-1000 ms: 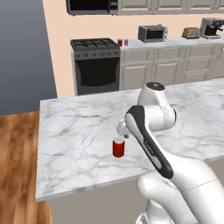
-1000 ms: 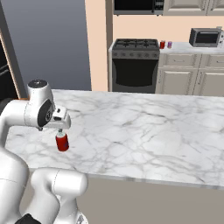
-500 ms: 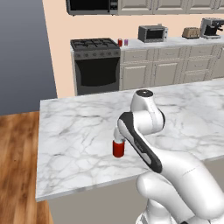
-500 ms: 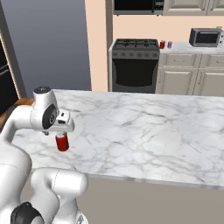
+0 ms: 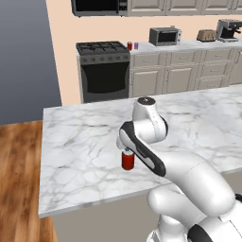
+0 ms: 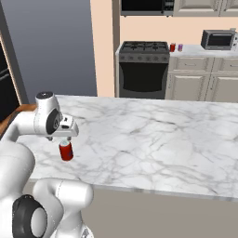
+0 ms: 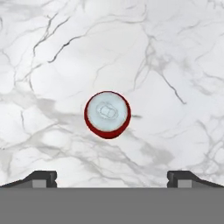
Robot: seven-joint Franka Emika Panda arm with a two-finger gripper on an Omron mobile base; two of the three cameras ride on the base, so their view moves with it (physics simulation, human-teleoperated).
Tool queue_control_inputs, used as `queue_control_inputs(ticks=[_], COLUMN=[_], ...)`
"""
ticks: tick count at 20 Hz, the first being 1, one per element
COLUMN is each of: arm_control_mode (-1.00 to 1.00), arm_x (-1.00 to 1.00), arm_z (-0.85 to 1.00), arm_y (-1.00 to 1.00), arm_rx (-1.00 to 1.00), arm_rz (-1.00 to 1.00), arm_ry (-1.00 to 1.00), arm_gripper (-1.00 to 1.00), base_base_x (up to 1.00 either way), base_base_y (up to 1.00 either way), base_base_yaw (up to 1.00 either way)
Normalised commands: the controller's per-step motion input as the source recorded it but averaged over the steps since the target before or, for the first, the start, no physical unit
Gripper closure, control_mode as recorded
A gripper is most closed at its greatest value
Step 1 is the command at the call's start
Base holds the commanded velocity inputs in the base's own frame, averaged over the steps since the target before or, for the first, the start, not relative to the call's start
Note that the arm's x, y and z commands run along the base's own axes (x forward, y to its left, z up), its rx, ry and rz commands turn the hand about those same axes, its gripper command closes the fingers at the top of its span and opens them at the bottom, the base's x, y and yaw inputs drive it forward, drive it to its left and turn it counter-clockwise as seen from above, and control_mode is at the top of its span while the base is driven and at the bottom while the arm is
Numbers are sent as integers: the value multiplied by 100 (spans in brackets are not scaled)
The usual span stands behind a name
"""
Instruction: Four empty soda cans are scattered around the kitchen. Gather all the cans and cluster them next to the stove for recycling.
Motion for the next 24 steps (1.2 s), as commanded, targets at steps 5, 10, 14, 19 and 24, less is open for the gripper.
queue_control_inputs(ticks=[5,10,14,19,24], arm_control_mode=[-100,-100,-100,-100,-100], arm_x=[0,35,17,0,0], arm_z=[0,-6,-2,0,-17], arm_y=[8,0,0,0,0], arm_rx=[0,0,0,0,0], arm_rz=[0,0,0,0,0], arm_ry=[5,0,0,0,0], arm_gripper=[-100,-100,-100,-100,-100], base_base_x=[0,0,0,0,0], base_base_y=[0,0,0,0,0], base_base_yaw=[0,0,0,0,0])
